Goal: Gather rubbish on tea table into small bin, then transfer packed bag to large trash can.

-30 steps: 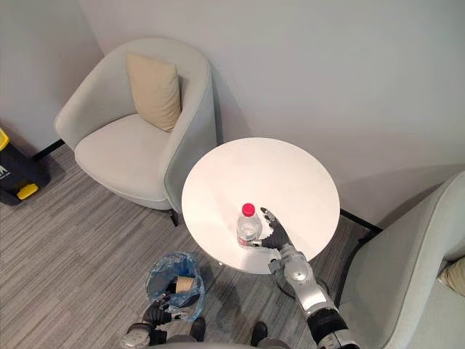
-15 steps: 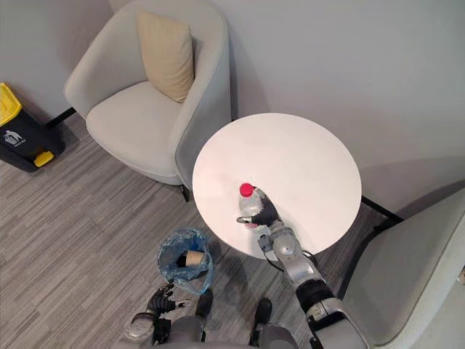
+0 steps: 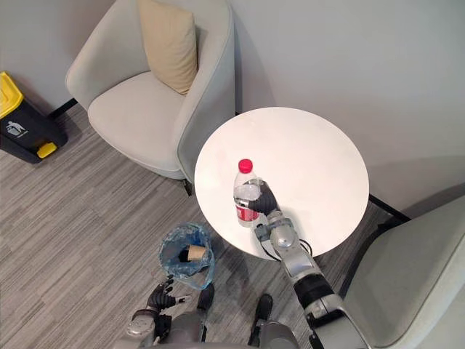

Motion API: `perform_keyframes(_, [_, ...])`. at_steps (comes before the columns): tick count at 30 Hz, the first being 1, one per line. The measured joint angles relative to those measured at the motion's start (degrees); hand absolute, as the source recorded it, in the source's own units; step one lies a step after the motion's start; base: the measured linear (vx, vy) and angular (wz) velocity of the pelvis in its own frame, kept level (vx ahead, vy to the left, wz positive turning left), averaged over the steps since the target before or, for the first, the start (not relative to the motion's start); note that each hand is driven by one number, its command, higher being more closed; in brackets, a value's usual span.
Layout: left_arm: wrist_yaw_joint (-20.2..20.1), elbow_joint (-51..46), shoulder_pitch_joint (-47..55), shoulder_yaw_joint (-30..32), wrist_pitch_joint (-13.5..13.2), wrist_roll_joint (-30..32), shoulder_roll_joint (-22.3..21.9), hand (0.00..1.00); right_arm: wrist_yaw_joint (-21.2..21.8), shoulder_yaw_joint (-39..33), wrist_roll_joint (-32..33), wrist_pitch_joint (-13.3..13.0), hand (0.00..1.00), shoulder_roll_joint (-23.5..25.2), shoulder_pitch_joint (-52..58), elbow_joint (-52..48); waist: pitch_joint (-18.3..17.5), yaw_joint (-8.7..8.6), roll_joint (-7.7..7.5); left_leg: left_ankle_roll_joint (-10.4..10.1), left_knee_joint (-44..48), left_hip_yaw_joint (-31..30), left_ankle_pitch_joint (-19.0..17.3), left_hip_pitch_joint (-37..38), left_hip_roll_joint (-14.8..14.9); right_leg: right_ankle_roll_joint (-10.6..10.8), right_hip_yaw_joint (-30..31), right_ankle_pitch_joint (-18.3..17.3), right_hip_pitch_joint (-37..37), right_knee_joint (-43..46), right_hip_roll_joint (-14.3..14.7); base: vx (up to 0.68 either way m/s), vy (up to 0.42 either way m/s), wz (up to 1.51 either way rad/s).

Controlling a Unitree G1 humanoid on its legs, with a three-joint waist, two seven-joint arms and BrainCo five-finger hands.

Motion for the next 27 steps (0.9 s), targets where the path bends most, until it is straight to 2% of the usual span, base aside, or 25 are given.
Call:
perform_keyframes(5, [-0.07, -0.01, -0.01, 0.03, 0.01, 0.05, -0.06, 0.0, 0.01, -1.65, -0.08, -0.66, 1.0, 0.04, 6.85, -10.48, -0.05, -0.3, -0.07, 0.04, -0.52, 1.98, -0.04, 1.39, 0.16, 0.02, 1.88, 0.0, 0.02, 0.39, 0.02, -0.02, 0.029, -0.19])
perform_keyframes(9, [-0.13, 0.06, 0.04, 0.01, 0.03, 0.08, -0.04, 0.0, 0.18, -2.18, -0.23, -0.7, 1.0, 0.08, 11.18, -16.88, -0.19, -1.74, -0.32, 0.24, -0.55, 2.87, -0.19, 2.04, 0.17, 0.05, 2.86, 0.0, 0.08, 0.64, 0.01, -0.01, 0.025, -0.13])
perform_keyframes(13, [-0.13, 0.12, 0.02, -0.04, 0.02, 0.09, -0.03, 0.0, 0.36, -2.16, -0.21, -0.89, 1.0, 0.15, 13.54, -21.35, -0.62, -2.05, -0.63, 0.54, -0.55, 4.96, -0.42, 3.21, 0.21, 0.1, 4.68, 0.06, 0.15, 0.9, 0.07, 0.0, 0.021, -0.23])
perform_keyframes(16, [-0.12, 0.71, 0.26, -0.04, 0.02, 0.09, 0.09, 0.0, 1.29, -2.02, -0.17, -1.47, 1.0, 0.69, 14.59, -21.92, -2.36, -3.16, -1.07, 0.77, -0.54, 5.46, -0.61, 3.45, 0.19, 0.12, 5.23, 0.08, 0.15, 0.88, 0.09, 0.0, 0.016, -0.11])
perform_keyframes(27, [-0.18, 2.87, 0.49, -1.41, 0.01, 0.09, 0.09, 0.0, 3.79, -1.91, -0.08, -2.32, 1.0, 1.32, 21.48, -25.06, -4.52, -3.47, -1.28, 1.12, -0.13, 6.51, -1.21, 5.5, 0.1, 0.39, 6.16, 0.7, 2.43, -0.26, 0.11, -0.01, 0.009, -0.05])
